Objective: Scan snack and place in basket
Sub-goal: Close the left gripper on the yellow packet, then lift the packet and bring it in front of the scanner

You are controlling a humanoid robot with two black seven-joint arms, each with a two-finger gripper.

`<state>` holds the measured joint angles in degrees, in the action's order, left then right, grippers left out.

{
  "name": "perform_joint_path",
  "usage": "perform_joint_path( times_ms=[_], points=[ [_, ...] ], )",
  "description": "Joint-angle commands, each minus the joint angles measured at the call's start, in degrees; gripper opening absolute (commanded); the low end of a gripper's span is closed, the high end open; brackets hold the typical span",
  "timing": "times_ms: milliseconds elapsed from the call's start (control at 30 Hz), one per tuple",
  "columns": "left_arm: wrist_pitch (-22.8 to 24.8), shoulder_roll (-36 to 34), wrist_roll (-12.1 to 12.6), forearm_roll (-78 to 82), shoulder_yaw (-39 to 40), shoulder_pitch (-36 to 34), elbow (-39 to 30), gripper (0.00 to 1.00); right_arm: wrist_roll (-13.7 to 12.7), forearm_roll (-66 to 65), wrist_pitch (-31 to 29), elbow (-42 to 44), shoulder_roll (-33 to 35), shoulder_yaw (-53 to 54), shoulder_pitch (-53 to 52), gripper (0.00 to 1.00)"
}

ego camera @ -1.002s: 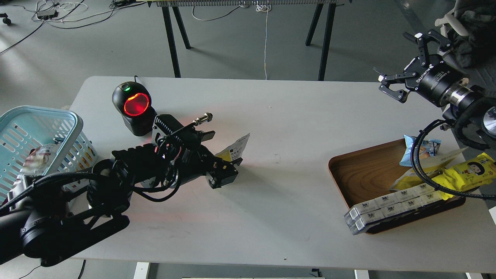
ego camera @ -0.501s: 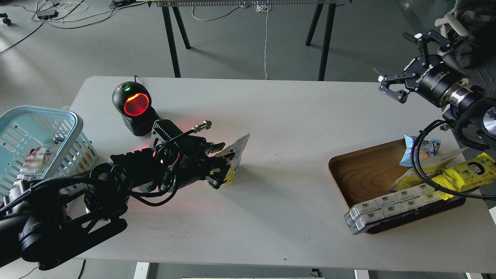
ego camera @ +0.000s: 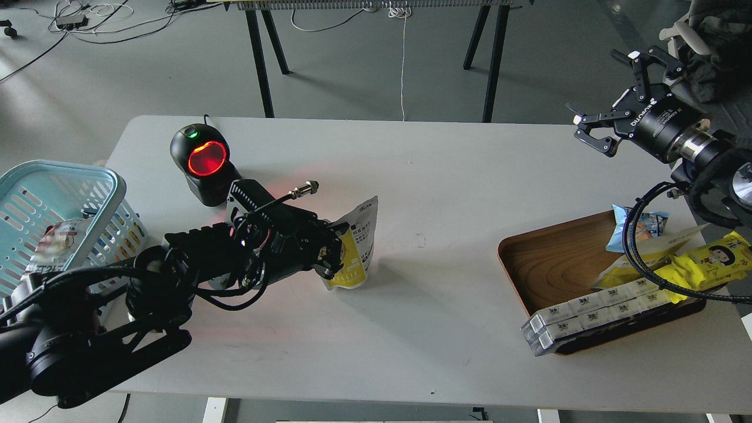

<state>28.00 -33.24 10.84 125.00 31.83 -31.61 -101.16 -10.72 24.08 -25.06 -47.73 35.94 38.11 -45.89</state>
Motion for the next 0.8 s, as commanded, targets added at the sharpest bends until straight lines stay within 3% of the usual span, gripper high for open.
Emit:
perform_joint_path(
  times_ms=[0,300,601,768],
  points=[
    [0.0,-0.25,-0.9,0.0,1.39,-1.7,0.0,0.01,0.0,0.0,0.1,0.0,0.01,0.04,-0.08,0.96],
    [0.0,-3.67,-5.47,-0.2,3.15,-7.85,0.0,0.01,0.0,0.0,0.36,0.09,0.01,0.12,-0.08,0.97],
    [0.0,-10.95,-6.7,-8.8,7.46,-10.32,0.0,0.01,0.09,0.0,0.36,0.0,-0.08,0.04,-0.08,0.97],
    [0.0,-16.76,-11.44,-9.25,7.63,-10.32,0.0,0.01,0.0,0.0,0.36,0.0,-0.08,0.04,-0.08,0.97]
  ],
)
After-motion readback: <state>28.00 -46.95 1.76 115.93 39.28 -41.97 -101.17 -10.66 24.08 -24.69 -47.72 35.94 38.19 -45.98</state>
